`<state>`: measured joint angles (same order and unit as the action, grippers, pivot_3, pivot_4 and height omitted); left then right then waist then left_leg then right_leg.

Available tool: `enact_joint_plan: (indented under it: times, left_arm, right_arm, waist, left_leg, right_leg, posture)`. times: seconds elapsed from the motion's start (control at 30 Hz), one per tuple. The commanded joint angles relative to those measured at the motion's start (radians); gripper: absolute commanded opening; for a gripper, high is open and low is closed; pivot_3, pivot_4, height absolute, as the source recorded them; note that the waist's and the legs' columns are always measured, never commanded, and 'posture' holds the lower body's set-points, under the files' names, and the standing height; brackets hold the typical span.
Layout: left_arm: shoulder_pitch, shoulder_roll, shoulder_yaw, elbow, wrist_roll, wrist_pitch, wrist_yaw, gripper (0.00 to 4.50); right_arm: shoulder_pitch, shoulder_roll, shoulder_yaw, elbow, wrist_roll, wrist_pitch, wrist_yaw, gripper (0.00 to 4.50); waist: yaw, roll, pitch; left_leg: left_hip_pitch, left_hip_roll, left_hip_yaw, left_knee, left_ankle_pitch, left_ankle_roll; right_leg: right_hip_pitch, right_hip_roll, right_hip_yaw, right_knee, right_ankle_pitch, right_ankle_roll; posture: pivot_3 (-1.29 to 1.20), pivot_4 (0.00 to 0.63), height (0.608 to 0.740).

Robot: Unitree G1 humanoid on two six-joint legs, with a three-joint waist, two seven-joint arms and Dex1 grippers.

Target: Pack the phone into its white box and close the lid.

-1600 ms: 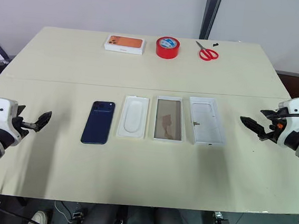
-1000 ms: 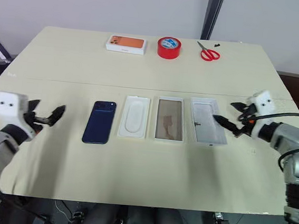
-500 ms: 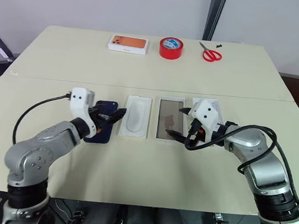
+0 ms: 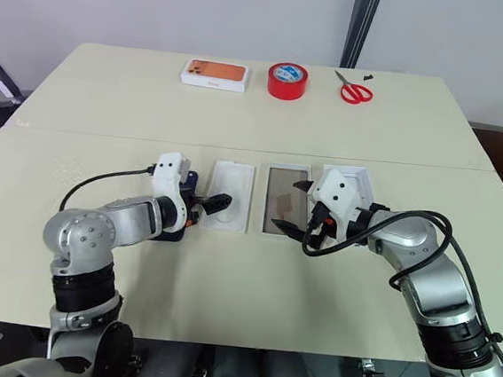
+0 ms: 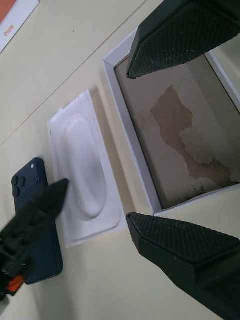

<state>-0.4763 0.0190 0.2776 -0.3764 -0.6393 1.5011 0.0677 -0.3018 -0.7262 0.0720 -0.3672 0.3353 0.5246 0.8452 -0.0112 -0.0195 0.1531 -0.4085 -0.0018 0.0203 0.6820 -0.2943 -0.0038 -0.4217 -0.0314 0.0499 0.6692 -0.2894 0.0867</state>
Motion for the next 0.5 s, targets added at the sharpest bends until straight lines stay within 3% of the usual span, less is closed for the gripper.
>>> enact_joint_plan:
  times: [0.03,0.27,0.5]
  left_arm:
    - [-0.007,-0.01,0.029,0.02,0.014,0.019,-0.012,3.67]
    - [-0.019,-0.034,0.065,0.038,0.048,0.022,-0.005,0.02]
    - [-0.062,-0.095,0.233,0.024,0.017,0.027,-0.015,0.02]
  right_arm:
    - [-0.002,0.005,-0.018,-0.034,-0.005,-0.019,-0.014,4.5]
    - [0.028,-0.001,-0.01,-0.065,-0.011,-0.016,-0.021,4.5]
    - [0.067,-0.092,0.032,-0.102,-0.024,-0.008,0.072,4.5]
  waist:
    - [-0.001,0.0,0.0]
    - [0.002,0.0,0.0]
    - [0.001,-0.001,0.0]
  left_leg:
    - [0.0,0.0,0.0,0.0,0.0,0.0]
    - [0.0,0.0,0.0,0.0,0.0,0.0]
    - [0.0,0.0,0.0,0.0,0.0,0.0]
  right_leg:
    - [0.0,0.0,0.0,0.0,0.0,0.0]
    - [0.0,0.0,0.0,0.0,0.0,0.0]
    - [0.0,0.0,0.0,0.0,0.0,0.0]
  posture:
    - [0.0,0.15,0.729]
    - [0.0,0.15,0.729]
    - [0.0,0.15,0.729]
